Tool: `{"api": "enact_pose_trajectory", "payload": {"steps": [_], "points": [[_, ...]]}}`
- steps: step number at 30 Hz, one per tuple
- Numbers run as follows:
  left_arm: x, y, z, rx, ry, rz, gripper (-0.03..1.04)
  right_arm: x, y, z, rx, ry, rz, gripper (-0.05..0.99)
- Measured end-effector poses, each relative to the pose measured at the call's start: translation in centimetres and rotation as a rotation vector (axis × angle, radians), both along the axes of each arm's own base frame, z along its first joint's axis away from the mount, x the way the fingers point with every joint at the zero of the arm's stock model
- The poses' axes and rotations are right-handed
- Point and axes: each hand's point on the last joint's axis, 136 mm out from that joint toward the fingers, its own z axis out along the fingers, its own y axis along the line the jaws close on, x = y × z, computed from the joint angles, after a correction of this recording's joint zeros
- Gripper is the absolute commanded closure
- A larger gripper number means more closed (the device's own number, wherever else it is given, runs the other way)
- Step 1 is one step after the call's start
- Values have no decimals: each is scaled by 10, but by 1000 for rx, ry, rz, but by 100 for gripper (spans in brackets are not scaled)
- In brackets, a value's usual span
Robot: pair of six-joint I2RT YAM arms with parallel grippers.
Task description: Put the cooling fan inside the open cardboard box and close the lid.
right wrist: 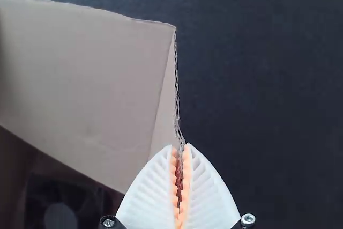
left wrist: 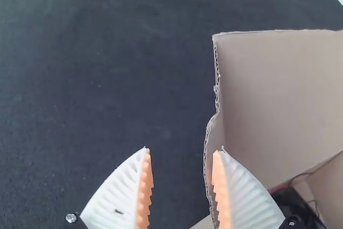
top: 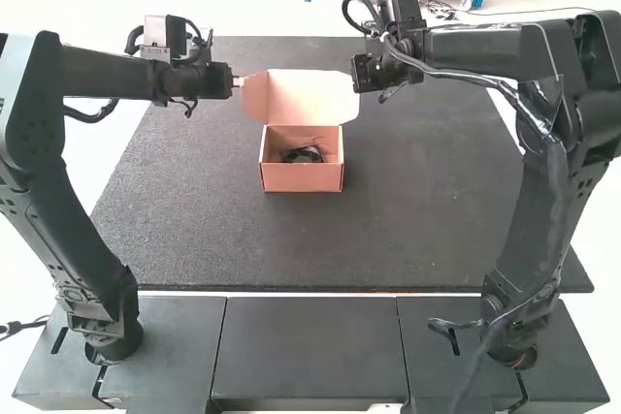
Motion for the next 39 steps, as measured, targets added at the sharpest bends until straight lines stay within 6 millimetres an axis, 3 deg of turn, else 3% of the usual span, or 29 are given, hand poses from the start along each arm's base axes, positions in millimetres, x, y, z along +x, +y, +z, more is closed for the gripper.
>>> {"api": "enact_pose_trajectory", "payload": {"steps": [5,7,10,12,16,23,25,28,30,32,36,39], "points": [[-1,-4,1,-12,0,-17,78,0,0,0,0,0,0,95],[-2,-8,1,-23,3,-29,88,0,0,0,0,0,0,95],[-4,-14,3,-37,0,-48,88,0,0,0,1,0,1,95],[-3,-16,5,-47,-6,-54,95,0,0,0,2,0,2,95],[-3,-18,8,-60,-10,-59,100,0,1,0,2,-1,2,95],[-5,-21,9,-76,-7,-72,99,0,1,0,2,-1,2,95],[-5,-22,9,-78,-7,-74,90,0,1,0,3,-1,3,95],[-6,-26,9,-80,-7,-82,67,0,1,0,3,-2,3,95],[-7,-31,10,-82,-8,-93,44,0,1,0,5,-1,5,95],[-9,-36,10,-83,-7,-104,32,-1,1,-1,6,-1,6,95],[-11,-42,9,-86,-2,-117,33,-3,2,0,10,-2,12,95],[-11,-42,8,-87,4,-115,49,-3,2,0,10,-2,13,95]]}}
